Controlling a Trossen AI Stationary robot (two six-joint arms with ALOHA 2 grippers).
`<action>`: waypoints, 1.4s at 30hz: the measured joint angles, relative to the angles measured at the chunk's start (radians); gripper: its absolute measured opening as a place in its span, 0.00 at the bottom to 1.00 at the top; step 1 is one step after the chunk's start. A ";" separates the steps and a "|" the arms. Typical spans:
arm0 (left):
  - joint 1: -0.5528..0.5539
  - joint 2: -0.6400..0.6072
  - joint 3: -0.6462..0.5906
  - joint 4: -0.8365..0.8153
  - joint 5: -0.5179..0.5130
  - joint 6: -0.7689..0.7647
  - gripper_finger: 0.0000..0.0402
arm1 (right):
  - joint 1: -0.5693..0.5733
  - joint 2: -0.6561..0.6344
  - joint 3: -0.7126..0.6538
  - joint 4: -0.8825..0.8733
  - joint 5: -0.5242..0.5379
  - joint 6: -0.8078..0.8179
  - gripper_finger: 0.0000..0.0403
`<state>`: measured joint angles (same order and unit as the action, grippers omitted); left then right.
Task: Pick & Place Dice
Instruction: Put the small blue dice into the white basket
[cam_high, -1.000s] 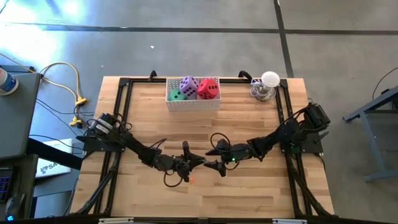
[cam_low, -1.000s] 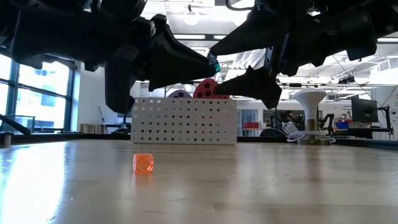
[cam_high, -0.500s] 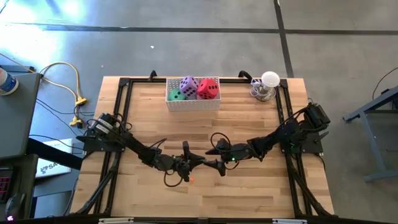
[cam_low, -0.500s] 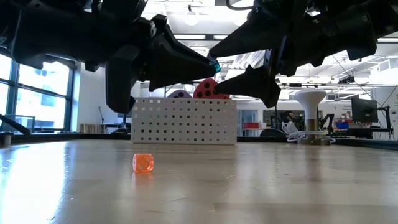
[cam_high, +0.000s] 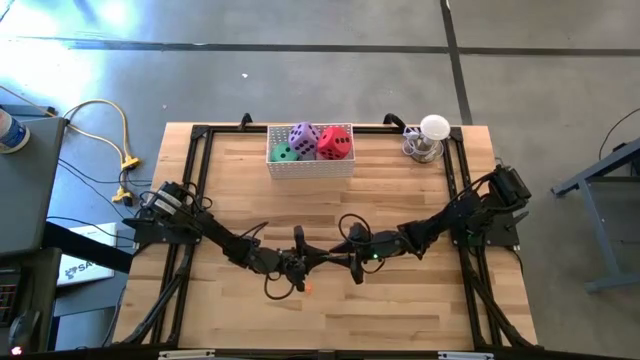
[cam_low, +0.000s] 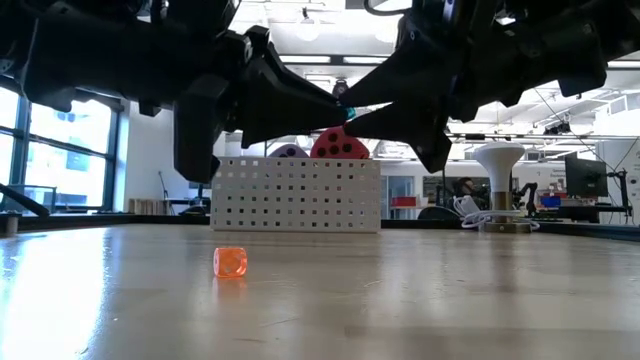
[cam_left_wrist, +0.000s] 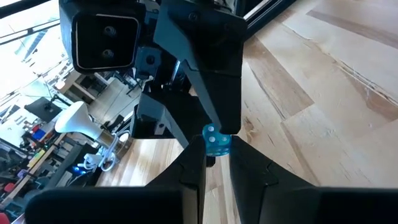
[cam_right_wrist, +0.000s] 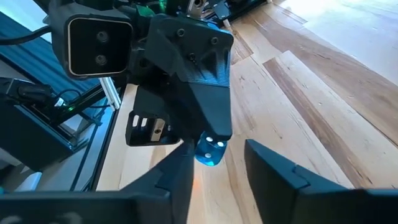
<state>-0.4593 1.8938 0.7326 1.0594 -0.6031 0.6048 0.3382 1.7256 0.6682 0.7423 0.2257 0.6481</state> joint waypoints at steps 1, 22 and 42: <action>0.000 0.000 0.000 0.000 0.000 0.000 0.11 | 0.000 0.000 0.000 0.001 0.000 -0.002 0.32; 0.000 0.000 -0.002 -0.002 0.002 -0.021 0.11 | 0.018 0.000 0.000 0.002 0.035 -0.096 0.08; 0.006 0.000 0.000 0.002 0.008 -0.103 0.44 | 0.023 0.000 0.000 -0.067 0.083 -0.155 0.08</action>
<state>-0.4534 1.8938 0.7322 1.0610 -0.5946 0.5020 0.3611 1.7256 0.6682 0.6749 0.3091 0.4933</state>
